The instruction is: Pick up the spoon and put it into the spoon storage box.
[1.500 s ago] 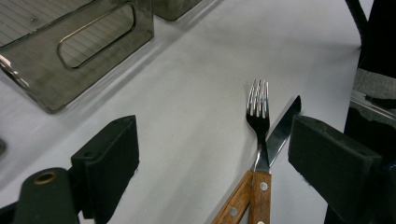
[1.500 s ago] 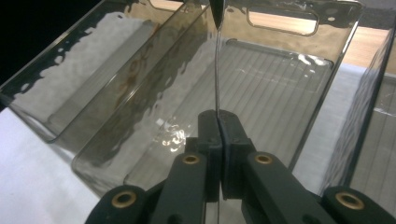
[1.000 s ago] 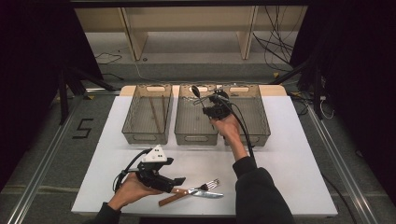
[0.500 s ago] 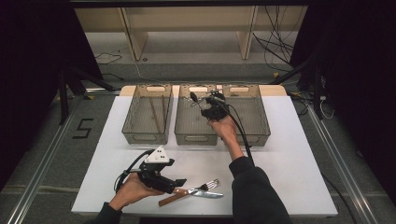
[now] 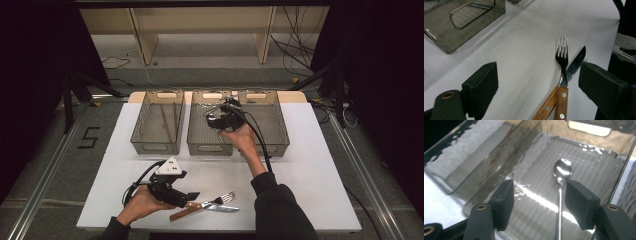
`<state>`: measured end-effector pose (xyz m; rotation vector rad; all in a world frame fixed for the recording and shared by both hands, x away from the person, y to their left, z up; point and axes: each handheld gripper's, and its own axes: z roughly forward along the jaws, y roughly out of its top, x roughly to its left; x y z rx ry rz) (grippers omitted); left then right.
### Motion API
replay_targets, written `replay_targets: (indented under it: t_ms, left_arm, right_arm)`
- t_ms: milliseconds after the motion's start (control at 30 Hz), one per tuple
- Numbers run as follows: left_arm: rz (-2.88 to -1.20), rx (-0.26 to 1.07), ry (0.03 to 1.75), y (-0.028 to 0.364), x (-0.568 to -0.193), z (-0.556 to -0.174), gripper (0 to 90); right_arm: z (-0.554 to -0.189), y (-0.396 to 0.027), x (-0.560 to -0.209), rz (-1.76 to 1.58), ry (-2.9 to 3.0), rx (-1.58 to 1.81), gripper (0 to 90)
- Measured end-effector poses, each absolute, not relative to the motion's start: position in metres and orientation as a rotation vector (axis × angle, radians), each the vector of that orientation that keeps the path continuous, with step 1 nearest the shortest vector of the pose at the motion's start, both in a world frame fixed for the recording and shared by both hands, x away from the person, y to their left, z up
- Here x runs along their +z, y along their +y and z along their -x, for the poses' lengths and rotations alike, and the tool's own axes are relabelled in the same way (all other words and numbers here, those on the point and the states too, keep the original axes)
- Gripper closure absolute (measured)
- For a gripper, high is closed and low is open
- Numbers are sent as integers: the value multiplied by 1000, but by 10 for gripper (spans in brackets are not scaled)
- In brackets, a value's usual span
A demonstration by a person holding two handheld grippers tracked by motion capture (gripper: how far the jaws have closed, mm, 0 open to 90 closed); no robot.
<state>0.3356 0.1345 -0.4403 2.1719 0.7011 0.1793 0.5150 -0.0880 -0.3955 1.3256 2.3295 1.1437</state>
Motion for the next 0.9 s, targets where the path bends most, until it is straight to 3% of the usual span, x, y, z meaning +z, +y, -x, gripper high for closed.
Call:
replay_targets:
  t_ms: [500, 900]
  left_arm:
    - [-2198, 168, 708, 132, -442, -335, 160]
    - [-2247, 147, 685, 126, -441, -332, 161]
  right_arm:
    - [-442, -119, -384, -1098, 2342, 1333, 318]
    - [-381, -156, -409, -1009, 2321, 1386, 301]
